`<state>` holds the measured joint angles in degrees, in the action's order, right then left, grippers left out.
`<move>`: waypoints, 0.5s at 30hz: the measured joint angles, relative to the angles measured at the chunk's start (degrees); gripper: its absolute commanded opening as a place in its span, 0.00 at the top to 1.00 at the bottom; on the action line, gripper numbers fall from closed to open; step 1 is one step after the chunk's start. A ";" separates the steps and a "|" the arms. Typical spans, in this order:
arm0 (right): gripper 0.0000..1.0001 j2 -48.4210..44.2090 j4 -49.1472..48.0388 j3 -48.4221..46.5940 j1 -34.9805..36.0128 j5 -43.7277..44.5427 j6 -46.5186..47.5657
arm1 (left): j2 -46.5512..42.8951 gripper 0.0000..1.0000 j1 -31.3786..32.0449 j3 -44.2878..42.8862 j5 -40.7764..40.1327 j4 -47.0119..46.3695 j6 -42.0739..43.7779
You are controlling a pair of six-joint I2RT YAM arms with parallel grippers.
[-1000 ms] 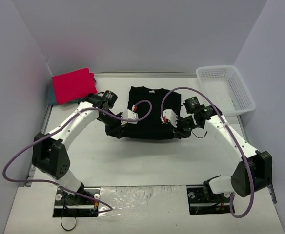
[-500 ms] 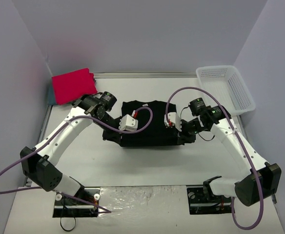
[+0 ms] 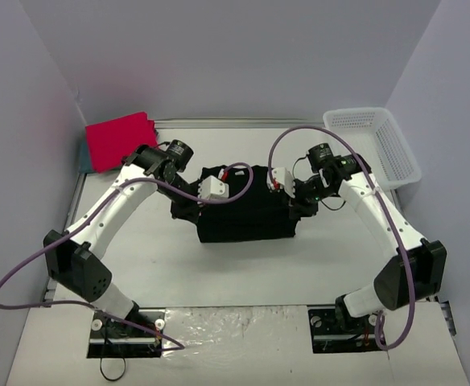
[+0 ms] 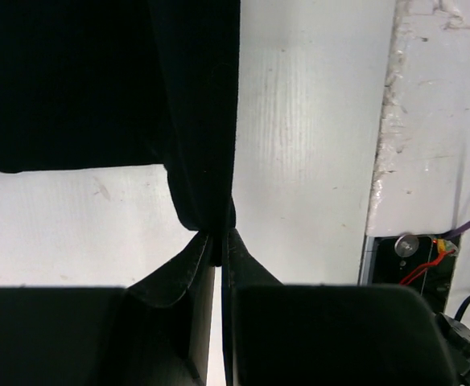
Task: Fold and stack the t-shirts
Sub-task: Fold the long partially folded tshirt into a neat square
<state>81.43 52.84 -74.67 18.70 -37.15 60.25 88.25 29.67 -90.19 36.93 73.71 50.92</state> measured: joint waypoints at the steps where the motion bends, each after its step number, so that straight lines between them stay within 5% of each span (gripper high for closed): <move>1: 1.00 1.01 -0.04 -0.66 -0.35 0.07 0.31 | 0.76 0.98 -0.44 -0.61 -0.17 -0.37 0.00; 15: 1.00 22.69 -1.64 -16.79 -6.71 -1.16 5.86 | 17.88 0.98 -6.03 -16.13 -1.05 -3.72 1.73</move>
<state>104.12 51.20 -91.46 11.99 -38.30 66.11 106.13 23.64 -106.32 35.88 70.00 52.64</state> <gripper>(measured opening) 0.062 0.043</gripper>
